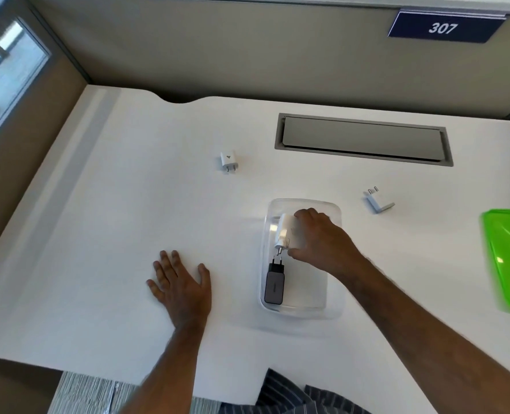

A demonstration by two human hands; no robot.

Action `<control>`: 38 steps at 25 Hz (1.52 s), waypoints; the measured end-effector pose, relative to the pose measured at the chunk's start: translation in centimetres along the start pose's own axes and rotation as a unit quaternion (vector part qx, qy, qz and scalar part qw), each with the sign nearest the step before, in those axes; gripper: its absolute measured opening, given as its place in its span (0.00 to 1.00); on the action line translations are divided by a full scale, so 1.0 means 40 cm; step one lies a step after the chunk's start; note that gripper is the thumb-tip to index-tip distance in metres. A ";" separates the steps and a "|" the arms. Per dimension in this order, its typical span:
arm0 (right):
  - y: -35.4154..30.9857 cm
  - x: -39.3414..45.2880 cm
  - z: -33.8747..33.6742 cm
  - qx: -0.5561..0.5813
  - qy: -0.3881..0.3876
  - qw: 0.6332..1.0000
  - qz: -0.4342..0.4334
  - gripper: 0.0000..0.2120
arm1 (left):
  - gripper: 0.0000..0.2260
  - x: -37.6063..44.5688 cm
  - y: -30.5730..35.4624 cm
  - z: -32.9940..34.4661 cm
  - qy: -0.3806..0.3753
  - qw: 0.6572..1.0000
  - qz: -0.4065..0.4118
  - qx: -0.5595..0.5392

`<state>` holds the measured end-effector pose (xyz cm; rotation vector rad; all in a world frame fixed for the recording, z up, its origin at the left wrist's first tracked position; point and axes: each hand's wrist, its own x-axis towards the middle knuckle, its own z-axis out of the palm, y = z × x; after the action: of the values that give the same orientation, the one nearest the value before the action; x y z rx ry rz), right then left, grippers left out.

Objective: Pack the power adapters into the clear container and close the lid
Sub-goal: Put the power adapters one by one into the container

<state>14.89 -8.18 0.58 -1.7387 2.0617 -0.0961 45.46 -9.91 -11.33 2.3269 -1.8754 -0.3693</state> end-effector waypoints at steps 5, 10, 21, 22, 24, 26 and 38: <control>-0.009 0.046 0.045 -0.041 -0.037 0.998 -0.009 0.31 | 0.35 0.000 0.001 0.002 0.002 1.000 0.000 -0.003; -0.010 0.070 0.062 -0.048 -0.036 0.998 -0.025 0.30 | 0.35 -0.001 0.002 0.000 0.003 1.000 -0.002 -0.003; 0.002 0.080 0.079 -0.029 -0.053 0.997 -0.042 0.33 | 0.35 -0.002 0.000 0.003 0.005 1.000 0.002 -0.004; 0.003 0.079 0.079 -0.025 -0.058 0.997 -0.041 0.34 | 0.35 -0.001 -0.001 0.002 0.006 1.000 0.003 -0.005; 0.003 0.076 0.074 -0.017 -0.069 0.997 -0.040 0.36 | 0.35 -0.002 0.000 0.001 0.005 1.000 0.003 -0.006; 0.004 0.075 0.058 0.009 -0.075 0.996 -0.036 0.39 | 0.35 -0.003 0.002 0.000 0.003 1.000 0.002 -0.006; 0.101 -0.032 -0.055 0.148 0.150 0.976 -0.055 0.12 | 0.33 -0.004 0.001 -0.003 0.001 1.000 0.002 -0.006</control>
<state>10.48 -6.60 1.62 -1.7302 2.0214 -0.7030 45.43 -9.75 -11.21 2.3140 -1.8714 -0.3763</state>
